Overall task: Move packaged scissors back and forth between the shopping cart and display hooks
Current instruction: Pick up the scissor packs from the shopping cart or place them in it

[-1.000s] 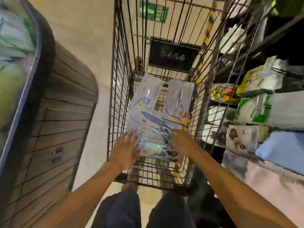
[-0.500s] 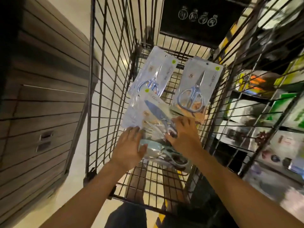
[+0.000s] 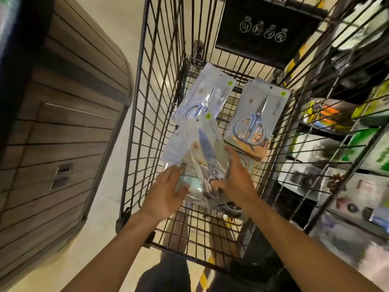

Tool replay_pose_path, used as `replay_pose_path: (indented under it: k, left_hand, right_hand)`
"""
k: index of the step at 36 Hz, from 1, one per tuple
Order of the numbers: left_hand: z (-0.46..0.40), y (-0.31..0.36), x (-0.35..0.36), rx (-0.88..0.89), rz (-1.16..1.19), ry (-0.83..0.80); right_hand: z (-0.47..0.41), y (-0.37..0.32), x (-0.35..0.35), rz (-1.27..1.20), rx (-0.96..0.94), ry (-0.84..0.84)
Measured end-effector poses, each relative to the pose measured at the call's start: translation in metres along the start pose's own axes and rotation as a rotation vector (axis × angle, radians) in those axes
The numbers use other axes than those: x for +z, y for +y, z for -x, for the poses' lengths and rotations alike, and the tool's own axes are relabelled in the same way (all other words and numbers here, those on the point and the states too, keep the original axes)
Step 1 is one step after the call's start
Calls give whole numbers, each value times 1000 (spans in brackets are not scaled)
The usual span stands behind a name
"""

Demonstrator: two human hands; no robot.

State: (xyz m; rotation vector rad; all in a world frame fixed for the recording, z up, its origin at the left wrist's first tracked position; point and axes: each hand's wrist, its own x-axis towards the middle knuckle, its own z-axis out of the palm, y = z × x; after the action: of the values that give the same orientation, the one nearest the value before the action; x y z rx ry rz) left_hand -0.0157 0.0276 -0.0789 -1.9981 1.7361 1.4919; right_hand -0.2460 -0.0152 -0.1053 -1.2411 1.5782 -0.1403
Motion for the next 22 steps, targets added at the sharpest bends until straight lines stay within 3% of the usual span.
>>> replay_pose_path:
  k: [9,14,22]
  left_hand:
    - [16,36,-24,-78,562,-48]
    - [31,53,-29,-163,1056,-28]
    - [36,55,-25,-171,1209,103]
  right_hand:
    - [21,-17,-10,-407,76,-173]
    - [51,-39,-17,-602,8,-276]
    - [60,-54,-28,-602,-52,-448]
